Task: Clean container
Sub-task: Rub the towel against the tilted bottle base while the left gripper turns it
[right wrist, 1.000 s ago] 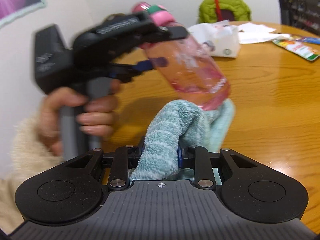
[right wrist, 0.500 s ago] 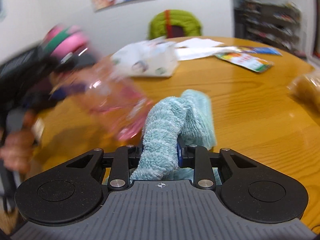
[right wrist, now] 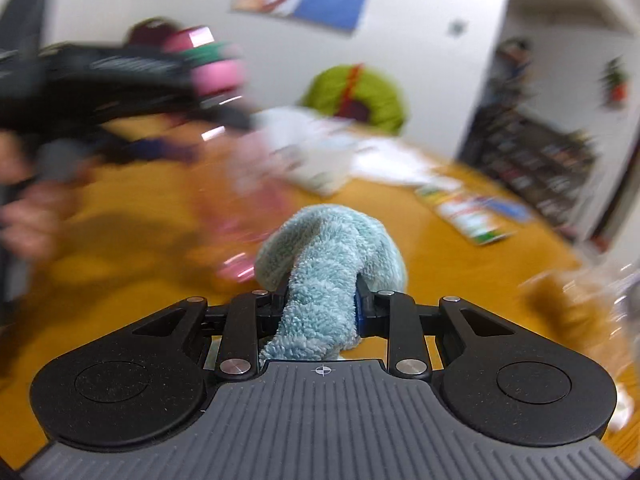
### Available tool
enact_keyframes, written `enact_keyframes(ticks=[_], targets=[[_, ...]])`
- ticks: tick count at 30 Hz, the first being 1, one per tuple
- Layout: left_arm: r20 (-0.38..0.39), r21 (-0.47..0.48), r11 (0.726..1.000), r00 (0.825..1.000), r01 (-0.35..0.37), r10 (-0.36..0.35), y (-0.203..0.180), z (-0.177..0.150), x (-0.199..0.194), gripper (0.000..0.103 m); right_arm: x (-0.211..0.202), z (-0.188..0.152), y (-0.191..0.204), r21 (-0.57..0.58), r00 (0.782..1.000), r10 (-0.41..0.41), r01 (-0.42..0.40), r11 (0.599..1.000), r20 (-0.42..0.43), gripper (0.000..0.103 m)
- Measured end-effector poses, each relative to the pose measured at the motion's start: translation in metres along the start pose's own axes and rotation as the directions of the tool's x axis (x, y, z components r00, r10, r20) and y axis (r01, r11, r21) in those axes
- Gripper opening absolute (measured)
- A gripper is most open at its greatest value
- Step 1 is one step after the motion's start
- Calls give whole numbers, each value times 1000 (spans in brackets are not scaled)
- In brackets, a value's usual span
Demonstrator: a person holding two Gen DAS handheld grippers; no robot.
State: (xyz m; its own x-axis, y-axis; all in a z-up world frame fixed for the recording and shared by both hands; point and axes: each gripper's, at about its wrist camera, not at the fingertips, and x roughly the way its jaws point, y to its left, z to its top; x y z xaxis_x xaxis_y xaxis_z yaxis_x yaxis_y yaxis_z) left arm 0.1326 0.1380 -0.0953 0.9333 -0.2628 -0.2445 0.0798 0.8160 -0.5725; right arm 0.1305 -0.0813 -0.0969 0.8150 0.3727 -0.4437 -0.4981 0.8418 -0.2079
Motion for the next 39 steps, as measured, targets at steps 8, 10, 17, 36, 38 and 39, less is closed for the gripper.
enact_keyframes(ticks=[8,10,17,36,38,39], targets=[[-3,-4,1000,1000,3,-3,1,1,1,71,16,-11,-14,94,984,180,-178,979,-13,29],[-3,-1,1000,1000,3,-3,0,0,1,71,8,-15,-9,80,974,227,-225,971,-22,29],[-4,-9,1000,1000,2,-2,1,1,1,71,-25,-22,10,21,927,375,-375,927,-30,28],[-4,-26,1000,1000,-3,3,6,5,2,71,62,-5,-30,79,989,144,-146,986,22,29],[-2,-28,1000,1000,-6,5,6,5,2,71,60,-4,-26,59,982,186,-186,981,17,29],[-1,-29,1000,1000,-7,7,7,5,2,71,58,-4,-24,44,981,195,-195,980,9,29]])
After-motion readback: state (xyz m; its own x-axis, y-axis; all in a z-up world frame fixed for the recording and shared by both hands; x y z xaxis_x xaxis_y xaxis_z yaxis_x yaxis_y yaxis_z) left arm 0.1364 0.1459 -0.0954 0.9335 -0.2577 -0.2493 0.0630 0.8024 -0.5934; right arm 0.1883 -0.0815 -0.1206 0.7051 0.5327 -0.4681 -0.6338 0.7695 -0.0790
